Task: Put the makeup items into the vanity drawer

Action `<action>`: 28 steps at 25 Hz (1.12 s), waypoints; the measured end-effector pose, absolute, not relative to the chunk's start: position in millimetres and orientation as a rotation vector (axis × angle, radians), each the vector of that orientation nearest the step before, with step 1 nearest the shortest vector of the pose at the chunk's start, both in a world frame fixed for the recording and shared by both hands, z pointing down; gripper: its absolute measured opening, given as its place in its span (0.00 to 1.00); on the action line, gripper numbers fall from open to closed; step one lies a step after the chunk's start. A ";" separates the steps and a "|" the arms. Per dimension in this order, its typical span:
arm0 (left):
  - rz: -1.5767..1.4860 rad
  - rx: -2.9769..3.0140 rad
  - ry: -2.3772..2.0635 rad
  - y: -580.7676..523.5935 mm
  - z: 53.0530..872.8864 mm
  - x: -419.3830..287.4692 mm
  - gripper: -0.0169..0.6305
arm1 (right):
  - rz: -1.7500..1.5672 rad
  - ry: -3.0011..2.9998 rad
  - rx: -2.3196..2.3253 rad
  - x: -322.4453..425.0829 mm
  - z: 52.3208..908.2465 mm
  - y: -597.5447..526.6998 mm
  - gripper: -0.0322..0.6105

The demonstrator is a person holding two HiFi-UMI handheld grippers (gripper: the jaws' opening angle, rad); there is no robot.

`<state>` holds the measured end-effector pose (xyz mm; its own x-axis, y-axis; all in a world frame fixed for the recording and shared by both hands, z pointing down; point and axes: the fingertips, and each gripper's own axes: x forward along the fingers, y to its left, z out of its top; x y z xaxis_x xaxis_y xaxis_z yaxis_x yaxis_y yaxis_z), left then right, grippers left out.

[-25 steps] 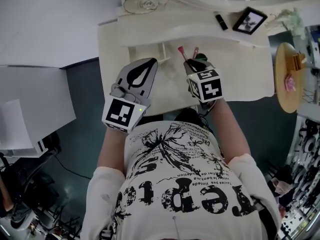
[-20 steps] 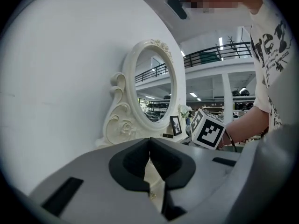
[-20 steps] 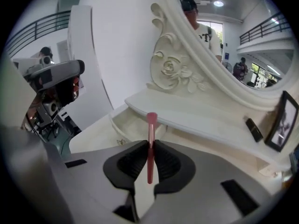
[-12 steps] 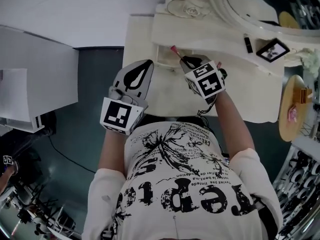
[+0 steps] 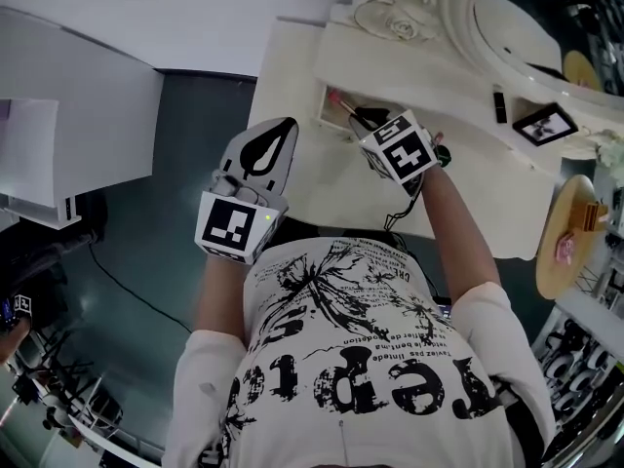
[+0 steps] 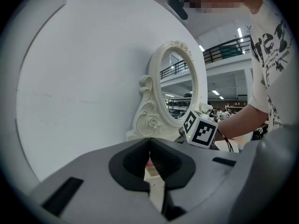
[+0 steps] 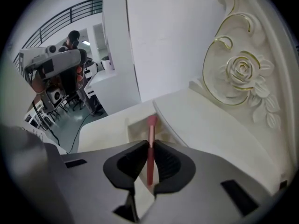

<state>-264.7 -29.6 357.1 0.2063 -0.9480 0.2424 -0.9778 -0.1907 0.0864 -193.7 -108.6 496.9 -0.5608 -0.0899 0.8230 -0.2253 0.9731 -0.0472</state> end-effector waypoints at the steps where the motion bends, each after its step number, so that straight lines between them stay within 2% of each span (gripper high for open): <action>1: 0.194 2.257 -1.841 -30.3 357.3 -264.1 0.05 | 0.190 -2.187 0.232 -194.9 495.6 -109.9 0.15; 2: 0.188 2.260 -1.839 -31.4 357.4 -262.8 0.05 | 0.204 -2.214 0.245 -196.4 492.9 -110.7 0.19; 4: 0.175 2.271 -1.831 -34.1 356.7 -259.7 0.05 | 0.226 -2.264 0.258 -198.8 486.6 -109.1 0.45; 6: 0.163 2.290 -1.818 -37.7 354.2 -256.1 0.05 | 0.225 -2.280 0.268 -196.7 482.5 -107.3 0.55; 18: 0.147 2.512 -1.574 -81.8 344.6 -197.8 0.05 | 0.394 -2.256 0.661 -98.0 464.8 -134.2 0.58; 28: 0.187 2.619 -1.343 -107.1 360.6 -137.3 0.05 | 0.608 -2.062 1.010 -4.8 511.0 -148.8 0.55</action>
<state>-137.3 -107.1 360.6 0.5810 -0.7894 0.1984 -0.8136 -0.5705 0.1124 -4.8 -148.8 511.0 -0.4095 -0.4572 0.7895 -0.8124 0.5764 -0.0876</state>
